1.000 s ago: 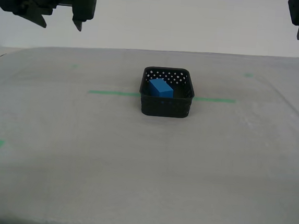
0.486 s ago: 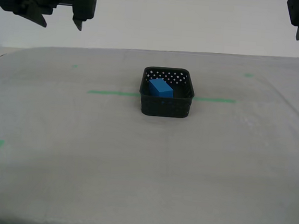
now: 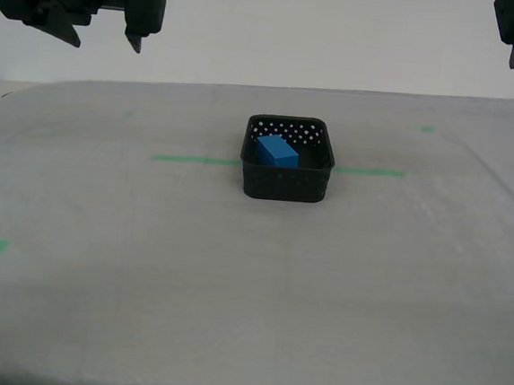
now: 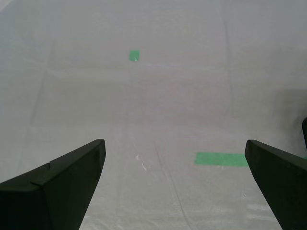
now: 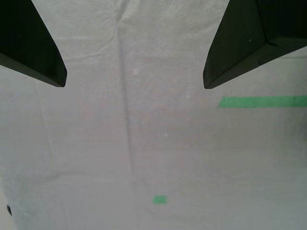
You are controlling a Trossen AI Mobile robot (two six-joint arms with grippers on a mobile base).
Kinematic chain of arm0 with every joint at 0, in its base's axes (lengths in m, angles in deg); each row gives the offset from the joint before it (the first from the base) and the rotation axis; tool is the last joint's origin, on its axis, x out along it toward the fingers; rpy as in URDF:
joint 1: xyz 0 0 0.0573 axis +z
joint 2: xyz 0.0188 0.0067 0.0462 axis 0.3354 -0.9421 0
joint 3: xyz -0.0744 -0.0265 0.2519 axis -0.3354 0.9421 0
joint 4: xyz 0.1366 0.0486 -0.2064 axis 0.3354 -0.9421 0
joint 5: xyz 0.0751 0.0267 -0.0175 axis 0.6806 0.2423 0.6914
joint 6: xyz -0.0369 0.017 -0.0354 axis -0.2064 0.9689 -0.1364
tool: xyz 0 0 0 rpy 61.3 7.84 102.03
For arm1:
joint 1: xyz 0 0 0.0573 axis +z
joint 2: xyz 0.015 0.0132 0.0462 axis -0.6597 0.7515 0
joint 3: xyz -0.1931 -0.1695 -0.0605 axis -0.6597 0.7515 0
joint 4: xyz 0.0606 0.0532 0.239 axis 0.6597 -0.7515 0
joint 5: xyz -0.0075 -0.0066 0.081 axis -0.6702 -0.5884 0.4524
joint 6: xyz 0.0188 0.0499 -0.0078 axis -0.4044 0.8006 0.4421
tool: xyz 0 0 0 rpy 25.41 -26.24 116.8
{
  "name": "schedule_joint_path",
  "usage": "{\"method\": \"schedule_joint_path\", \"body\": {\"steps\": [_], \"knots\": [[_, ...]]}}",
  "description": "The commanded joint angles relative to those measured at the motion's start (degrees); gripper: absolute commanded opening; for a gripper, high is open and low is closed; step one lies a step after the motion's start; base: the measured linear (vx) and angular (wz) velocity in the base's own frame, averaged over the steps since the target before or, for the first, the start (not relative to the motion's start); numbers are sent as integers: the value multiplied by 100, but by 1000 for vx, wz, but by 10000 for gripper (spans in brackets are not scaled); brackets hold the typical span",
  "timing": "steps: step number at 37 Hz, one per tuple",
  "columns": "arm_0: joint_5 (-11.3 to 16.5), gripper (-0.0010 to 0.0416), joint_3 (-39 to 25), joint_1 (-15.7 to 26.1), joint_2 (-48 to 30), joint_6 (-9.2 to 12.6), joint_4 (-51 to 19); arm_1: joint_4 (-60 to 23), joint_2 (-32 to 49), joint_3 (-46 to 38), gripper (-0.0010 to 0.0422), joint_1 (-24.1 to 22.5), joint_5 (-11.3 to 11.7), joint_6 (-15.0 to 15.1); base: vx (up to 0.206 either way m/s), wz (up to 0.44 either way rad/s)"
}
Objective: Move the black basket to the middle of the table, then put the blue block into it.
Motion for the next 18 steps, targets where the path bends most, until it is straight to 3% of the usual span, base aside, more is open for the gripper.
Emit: {"method": "schedule_joint_path", "body": {"steps": [1,18], "knots": [[-13,398,-2,0,-2,-4,2,4,2,0,400,-2,20,4,0,0],[-13,398,-2,0,2,-2,0,7,0,0,400,0,20,4,0,0]]}}
